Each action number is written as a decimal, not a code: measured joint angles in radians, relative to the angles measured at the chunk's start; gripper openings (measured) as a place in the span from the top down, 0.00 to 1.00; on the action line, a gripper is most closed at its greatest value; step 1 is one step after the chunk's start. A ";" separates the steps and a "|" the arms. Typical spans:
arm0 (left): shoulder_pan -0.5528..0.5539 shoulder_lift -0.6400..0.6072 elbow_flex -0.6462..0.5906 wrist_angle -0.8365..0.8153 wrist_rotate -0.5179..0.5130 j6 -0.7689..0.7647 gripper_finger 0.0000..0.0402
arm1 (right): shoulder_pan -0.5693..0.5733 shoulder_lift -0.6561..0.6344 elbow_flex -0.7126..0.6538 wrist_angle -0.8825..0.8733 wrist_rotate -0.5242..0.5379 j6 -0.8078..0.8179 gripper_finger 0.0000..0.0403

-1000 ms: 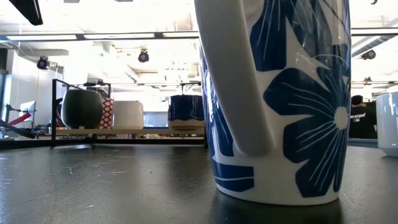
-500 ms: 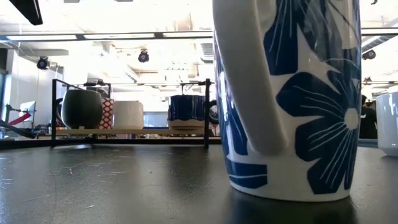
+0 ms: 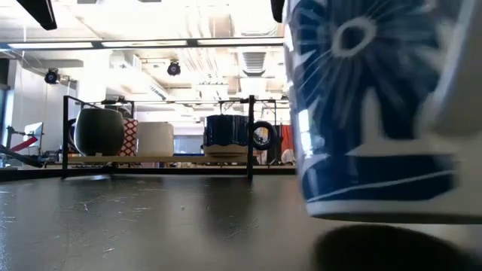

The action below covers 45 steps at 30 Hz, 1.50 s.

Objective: Place coffee mugs
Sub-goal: Put the blue patterned mug on the shelf

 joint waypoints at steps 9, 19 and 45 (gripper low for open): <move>0.000 0.000 0.000 0.000 -0.003 0.000 0.85 | -0.097 -0.020 0.028 -0.097 0.042 -0.354 0.97; 0.000 0.000 0.000 -0.002 -0.039 0.002 0.85 | -0.217 -0.021 0.132 -0.181 0.177 -1.017 0.97; 0.000 0.000 0.000 -0.026 -0.079 0.003 0.85 | -0.411 0.033 0.139 -0.167 0.226 -2.284 0.97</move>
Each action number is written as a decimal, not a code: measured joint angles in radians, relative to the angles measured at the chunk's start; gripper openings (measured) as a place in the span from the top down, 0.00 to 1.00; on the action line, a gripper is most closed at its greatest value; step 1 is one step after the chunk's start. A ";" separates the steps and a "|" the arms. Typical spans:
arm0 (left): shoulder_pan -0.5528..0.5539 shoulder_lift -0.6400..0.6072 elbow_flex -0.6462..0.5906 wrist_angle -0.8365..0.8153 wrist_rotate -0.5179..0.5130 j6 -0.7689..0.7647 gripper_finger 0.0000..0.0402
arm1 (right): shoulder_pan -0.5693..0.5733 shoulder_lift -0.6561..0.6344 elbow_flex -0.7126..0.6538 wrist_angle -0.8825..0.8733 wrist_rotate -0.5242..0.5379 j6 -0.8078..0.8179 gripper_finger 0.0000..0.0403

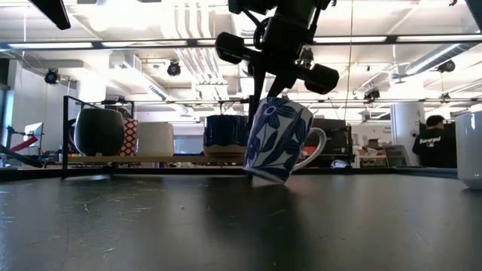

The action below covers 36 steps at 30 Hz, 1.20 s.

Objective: Place coffee mugs
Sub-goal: Put the blue patterned mug on the shelf

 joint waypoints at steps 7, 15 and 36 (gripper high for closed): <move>0.001 0.000 0.000 -0.003 -0.003 0.004 0.85 | 0.005 0.001 0.024 -0.011 0.005 0.007 0.97; 0.001 0.000 0.000 -0.014 -0.027 0.008 0.85 | 0.065 0.007 0.028 -0.008 -0.026 0.010 0.97; 0.001 0.000 0.000 -0.027 -0.043 0.008 0.85 | 0.055 0.007 0.028 -0.202 0.185 0.010 0.97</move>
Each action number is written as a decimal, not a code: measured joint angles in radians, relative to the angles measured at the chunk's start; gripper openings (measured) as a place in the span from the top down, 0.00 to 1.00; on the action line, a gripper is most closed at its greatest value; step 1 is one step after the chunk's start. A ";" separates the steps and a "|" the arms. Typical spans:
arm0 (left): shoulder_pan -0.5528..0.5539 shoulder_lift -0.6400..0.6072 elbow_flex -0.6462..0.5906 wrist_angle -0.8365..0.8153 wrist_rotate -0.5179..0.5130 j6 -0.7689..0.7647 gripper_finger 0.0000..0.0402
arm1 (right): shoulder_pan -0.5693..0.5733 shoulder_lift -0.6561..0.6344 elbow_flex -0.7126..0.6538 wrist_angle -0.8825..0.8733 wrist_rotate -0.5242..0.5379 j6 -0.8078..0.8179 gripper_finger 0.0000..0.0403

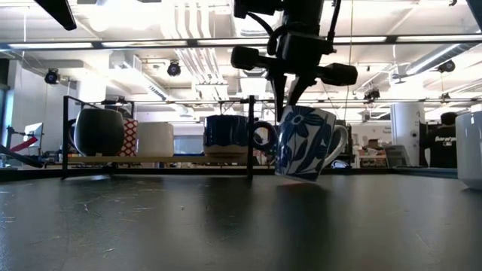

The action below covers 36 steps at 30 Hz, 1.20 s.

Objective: Place coffee mugs
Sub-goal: Put the blue patterned mug on the shelf

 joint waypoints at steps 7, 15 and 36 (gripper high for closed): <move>0.000 0.000 0.000 0.000 -0.001 0.000 0.85 | 0.000 0.000 0.000 0.017 -0.001 0.033 0.97; 0.000 0.000 0.000 -0.001 -0.001 0.004 0.85 | 0.000 -0.001 0.000 0.108 -0.050 0.197 0.89; 0.000 0.000 0.000 -0.006 -0.001 0.008 0.85 | 0.007 -0.003 0.061 0.121 -0.052 0.389 0.72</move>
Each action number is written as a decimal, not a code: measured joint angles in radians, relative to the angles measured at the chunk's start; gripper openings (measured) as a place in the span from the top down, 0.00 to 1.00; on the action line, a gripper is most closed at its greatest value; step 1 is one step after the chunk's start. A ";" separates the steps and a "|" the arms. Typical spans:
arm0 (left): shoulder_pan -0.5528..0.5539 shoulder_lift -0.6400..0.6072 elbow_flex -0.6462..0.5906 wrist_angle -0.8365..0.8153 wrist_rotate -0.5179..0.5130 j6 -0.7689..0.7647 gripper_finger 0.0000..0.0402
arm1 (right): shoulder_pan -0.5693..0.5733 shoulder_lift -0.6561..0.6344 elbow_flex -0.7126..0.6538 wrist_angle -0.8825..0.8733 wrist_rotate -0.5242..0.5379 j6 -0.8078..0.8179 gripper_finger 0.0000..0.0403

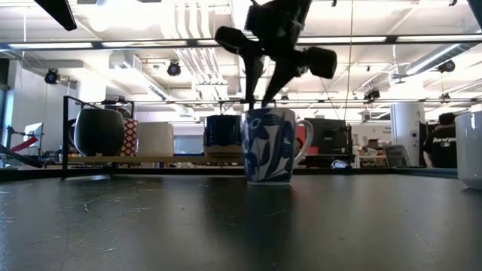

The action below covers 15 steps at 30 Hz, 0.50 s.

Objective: Place coffee mugs
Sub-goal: Put the blue patterned mug on the shelf

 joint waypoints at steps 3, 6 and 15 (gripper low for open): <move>0.000 0.000 0.000 0.000 0.000 0.011 0.85 | 0.002 0.000 0.028 -0.006 -0.001 0.116 0.73; 0.000 0.000 0.000 0.000 0.000 0.012 0.85 | 0.002 0.000 0.059 -0.021 -0.001 0.304 0.73; 0.000 0.000 0.000 -0.002 0.000 0.017 0.85 | -0.065 0.000 0.175 -0.225 -0.079 1.069 0.72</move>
